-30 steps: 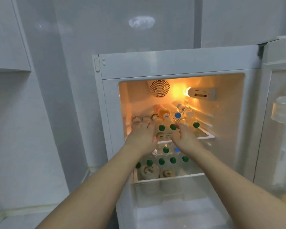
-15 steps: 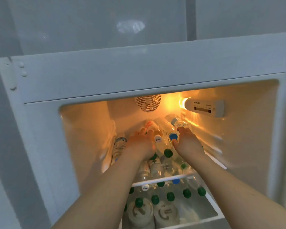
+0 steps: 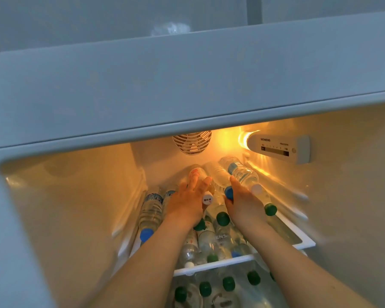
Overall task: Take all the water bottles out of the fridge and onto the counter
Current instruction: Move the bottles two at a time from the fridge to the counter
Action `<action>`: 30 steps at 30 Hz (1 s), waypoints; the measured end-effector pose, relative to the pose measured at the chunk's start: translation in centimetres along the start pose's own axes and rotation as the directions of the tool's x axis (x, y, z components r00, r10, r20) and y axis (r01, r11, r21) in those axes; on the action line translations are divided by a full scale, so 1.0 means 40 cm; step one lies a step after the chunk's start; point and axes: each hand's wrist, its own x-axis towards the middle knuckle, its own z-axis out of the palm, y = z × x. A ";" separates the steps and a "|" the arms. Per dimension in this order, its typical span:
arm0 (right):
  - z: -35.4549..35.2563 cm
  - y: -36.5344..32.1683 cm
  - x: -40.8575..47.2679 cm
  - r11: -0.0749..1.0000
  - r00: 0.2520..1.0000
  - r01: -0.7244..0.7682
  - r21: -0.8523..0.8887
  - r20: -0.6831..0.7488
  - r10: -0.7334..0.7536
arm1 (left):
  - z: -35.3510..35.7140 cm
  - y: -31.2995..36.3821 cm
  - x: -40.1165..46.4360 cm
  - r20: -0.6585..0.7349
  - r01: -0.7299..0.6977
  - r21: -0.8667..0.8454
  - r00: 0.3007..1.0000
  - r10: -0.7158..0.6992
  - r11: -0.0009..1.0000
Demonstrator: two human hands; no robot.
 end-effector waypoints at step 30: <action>-0.308 -0.209 -0.196 0.608 0.928 0.219 0.763 -0.356 0.112 | -0.329 0.152 -0.360 -0.087 0.047 -0.970 0.849 -0.521 0.239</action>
